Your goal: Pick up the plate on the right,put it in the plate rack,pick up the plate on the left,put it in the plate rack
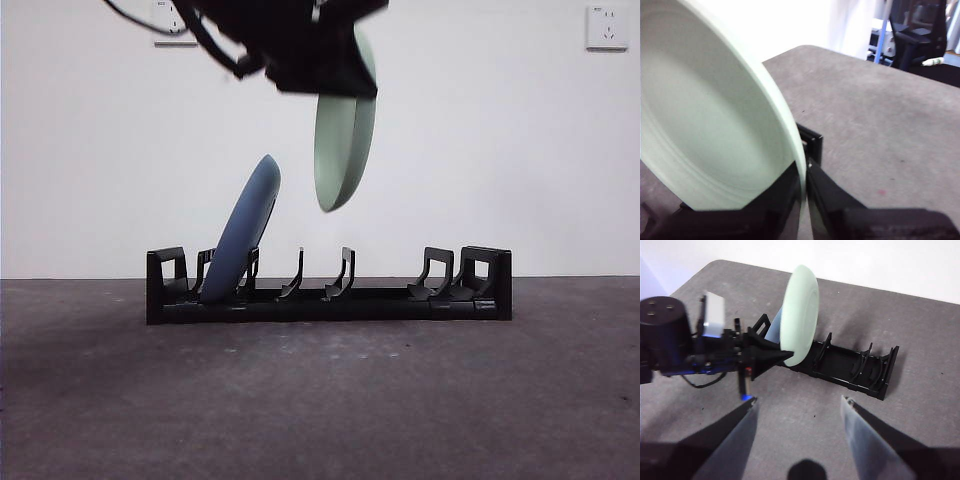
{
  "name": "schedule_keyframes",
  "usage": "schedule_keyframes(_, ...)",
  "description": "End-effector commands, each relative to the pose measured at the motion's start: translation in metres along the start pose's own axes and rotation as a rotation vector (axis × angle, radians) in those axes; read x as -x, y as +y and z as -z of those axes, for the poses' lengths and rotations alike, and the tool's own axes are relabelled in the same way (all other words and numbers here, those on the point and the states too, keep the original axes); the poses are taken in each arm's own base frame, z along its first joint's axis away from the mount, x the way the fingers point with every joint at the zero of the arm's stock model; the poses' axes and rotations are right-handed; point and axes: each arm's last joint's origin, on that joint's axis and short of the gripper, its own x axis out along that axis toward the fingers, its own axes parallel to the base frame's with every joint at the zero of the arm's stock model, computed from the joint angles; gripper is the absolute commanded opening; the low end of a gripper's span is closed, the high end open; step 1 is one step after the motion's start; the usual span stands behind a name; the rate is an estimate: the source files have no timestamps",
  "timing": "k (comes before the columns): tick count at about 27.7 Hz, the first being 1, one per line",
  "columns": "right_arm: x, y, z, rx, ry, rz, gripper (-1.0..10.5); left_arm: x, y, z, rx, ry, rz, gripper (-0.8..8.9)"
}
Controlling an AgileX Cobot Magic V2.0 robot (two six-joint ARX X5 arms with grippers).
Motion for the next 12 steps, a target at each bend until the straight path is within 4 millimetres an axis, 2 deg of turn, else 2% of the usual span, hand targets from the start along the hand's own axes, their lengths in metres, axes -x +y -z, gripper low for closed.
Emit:
schedule_keyframes(1, 0.0, 0.0, 0.001, -0.009, 0.002, -0.003, 2.8, -0.009, 0.01, 0.008, 0.006, 0.007, -0.019, -0.08)
schedule_keyframes(7, 0.0, 0.0, 0.003, -0.001, 0.026, -0.003, 2.8, -0.027, 0.025, 0.024, 0.024, 0.056, -0.008, -0.08)
schedule_keyframes(12, 0.0, 0.0, 0.003, 0.004, 0.029, -0.003, 2.8, -0.043, 0.031, 0.028, 0.017, 0.072, -0.009, -0.08)
